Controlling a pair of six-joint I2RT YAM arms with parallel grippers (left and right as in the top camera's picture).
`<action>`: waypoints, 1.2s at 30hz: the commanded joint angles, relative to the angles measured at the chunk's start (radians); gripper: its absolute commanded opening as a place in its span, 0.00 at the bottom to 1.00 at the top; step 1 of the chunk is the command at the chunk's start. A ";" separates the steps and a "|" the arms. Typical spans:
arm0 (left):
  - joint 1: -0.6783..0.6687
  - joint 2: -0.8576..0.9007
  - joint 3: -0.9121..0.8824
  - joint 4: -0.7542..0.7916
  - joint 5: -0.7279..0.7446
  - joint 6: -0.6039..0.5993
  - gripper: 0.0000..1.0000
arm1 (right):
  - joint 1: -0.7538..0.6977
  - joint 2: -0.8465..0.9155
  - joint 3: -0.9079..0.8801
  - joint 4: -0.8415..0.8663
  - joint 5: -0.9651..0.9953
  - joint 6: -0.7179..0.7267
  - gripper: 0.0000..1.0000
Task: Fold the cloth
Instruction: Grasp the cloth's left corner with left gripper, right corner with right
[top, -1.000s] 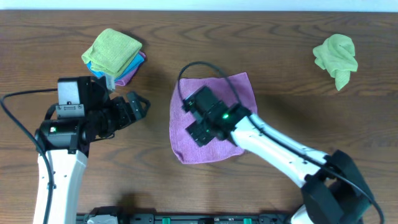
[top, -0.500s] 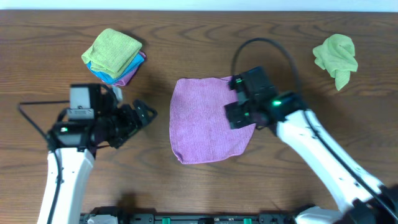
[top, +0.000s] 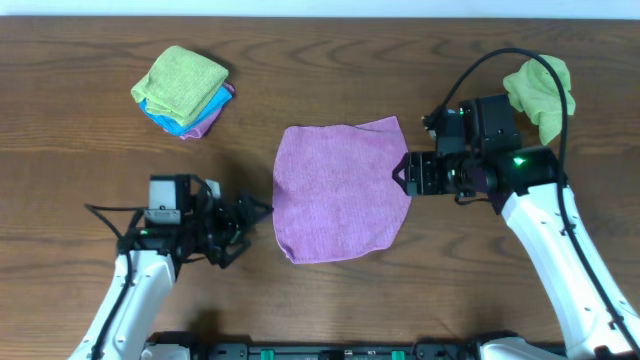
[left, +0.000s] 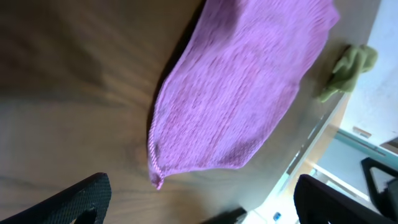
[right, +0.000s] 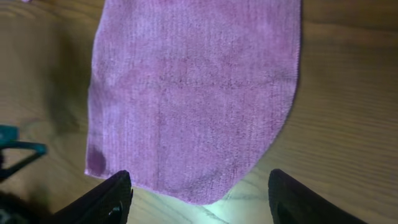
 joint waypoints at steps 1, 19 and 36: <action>-0.050 0.024 -0.021 0.033 0.006 -0.072 0.95 | -0.005 -0.009 0.005 -0.004 -0.040 0.005 0.72; -0.278 0.245 -0.022 0.243 -0.098 -0.237 0.95 | -0.005 -0.009 0.005 -0.027 -0.040 0.004 0.73; -0.306 0.331 -0.022 0.283 -0.190 -0.223 0.06 | -0.005 -0.008 0.000 -0.039 -0.040 0.005 0.75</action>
